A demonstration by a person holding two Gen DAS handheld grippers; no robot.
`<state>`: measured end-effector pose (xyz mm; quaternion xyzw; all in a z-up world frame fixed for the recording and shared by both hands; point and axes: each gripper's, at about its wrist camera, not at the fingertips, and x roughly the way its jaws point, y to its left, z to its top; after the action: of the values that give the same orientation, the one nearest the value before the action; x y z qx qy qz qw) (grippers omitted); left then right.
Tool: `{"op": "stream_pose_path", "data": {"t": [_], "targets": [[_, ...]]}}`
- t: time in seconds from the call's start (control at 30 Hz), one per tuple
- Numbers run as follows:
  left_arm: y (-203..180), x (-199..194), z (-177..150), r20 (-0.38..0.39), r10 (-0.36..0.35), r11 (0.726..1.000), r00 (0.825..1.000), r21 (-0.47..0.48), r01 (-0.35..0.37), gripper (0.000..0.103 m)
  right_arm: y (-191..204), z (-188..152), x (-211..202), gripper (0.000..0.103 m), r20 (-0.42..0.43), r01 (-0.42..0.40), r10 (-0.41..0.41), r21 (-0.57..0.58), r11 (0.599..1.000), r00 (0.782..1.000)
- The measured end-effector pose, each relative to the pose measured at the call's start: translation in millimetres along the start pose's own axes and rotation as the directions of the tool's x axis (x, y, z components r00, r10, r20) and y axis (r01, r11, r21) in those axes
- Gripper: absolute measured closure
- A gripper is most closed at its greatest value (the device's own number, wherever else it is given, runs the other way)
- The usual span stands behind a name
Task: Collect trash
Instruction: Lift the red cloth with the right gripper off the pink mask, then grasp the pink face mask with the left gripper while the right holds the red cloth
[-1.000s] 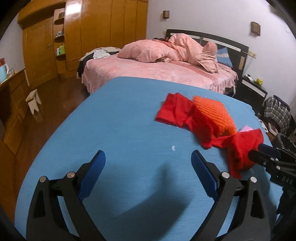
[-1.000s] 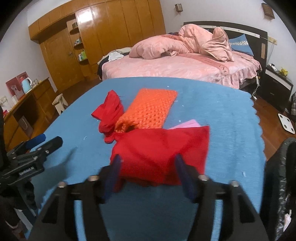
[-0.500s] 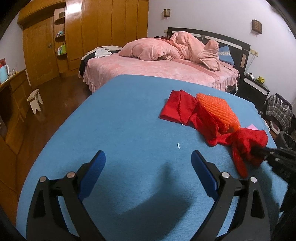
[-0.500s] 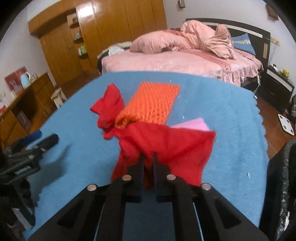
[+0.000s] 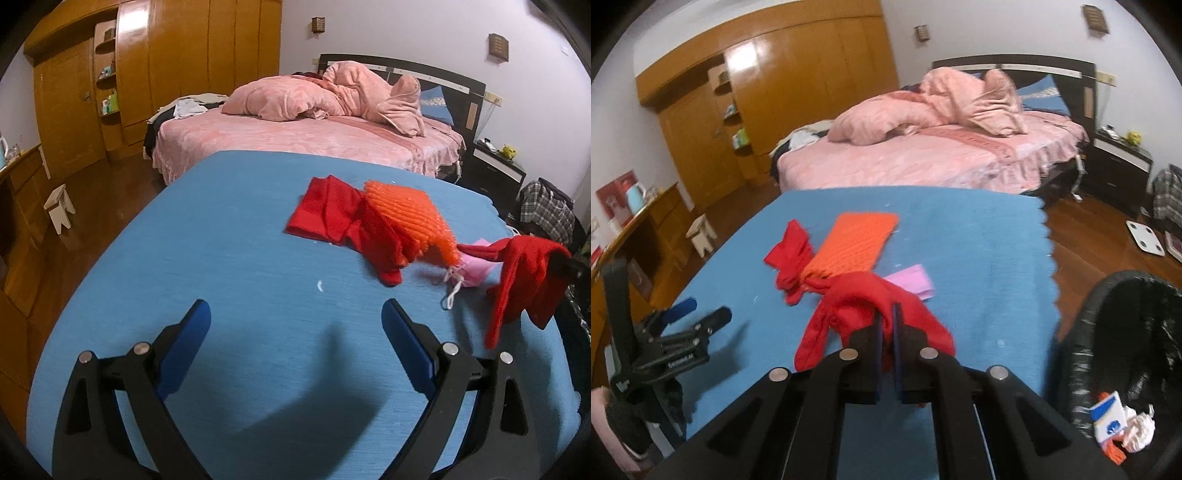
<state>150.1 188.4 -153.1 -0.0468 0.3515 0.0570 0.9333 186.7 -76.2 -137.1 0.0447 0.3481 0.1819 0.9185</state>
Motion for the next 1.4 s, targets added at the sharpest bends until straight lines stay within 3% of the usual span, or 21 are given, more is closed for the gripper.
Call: {"op": "stream_pose_path", "data": {"t": [0.1,0.23,0.33,0.47,0.57,0.9,1.33,1.4], "targets": [[-5.9,0.4,-0.4,-0.001,-0.009,1.000,1.000,0.009,0.009,0.012,-7.3,1.9,-2.0,0.098,0.002,0.026,-0.026,0.010,1.000,1.000],[-11.2,0.9,-0.7,-0.004,-0.018,1.000,1.000,0.013,0.018,0.012,-12.6,-1.1,13.6,0.098,-0.064,0.059,-0.058,0.014,0.998,0.996],[-11.4,-0.2,-2.9,-0.003,-0.021,1.000,1.000,0.014,0.021,0.012,-16.3,-8.9,23.5,0.087,-0.111,0.057,-0.054,0.029,0.998,0.992],[-11.2,0.7,-3.0,-0.009,-0.020,1.000,1.000,-0.001,0.020,0.012,-12.6,-13.6,19.9,0.036,-0.092,0.036,-0.033,0.025,0.999,0.995],[-10.7,2.0,-2.5,-0.013,-0.021,1.000,1.000,-0.005,0.021,0.012,-7.5,-10.9,17.6,0.022,-0.057,0.033,-0.032,0.014,0.999,0.998],[-9.1,5.7,-0.8,-0.017,-0.021,1.000,1.000,-0.015,0.021,0.012,10.3,-11.2,36.4,0.021,-0.099,-0.030,0.030,0.002,1.000,0.995],[6.8,5.7,1.3,-0.009,-0.002,1.000,1.000,-0.030,0.002,0.012,33.9,-35.9,72.4,0.020,-0.200,0.009,-0.022,-0.064,0.998,0.979],[6.8,6.4,0.9,-0.012,-0.001,1.000,1.000,-0.029,0.001,0.012,37.9,-37.4,73.7,0.024,-0.203,0.026,-0.043,-0.086,0.996,0.978]]}}
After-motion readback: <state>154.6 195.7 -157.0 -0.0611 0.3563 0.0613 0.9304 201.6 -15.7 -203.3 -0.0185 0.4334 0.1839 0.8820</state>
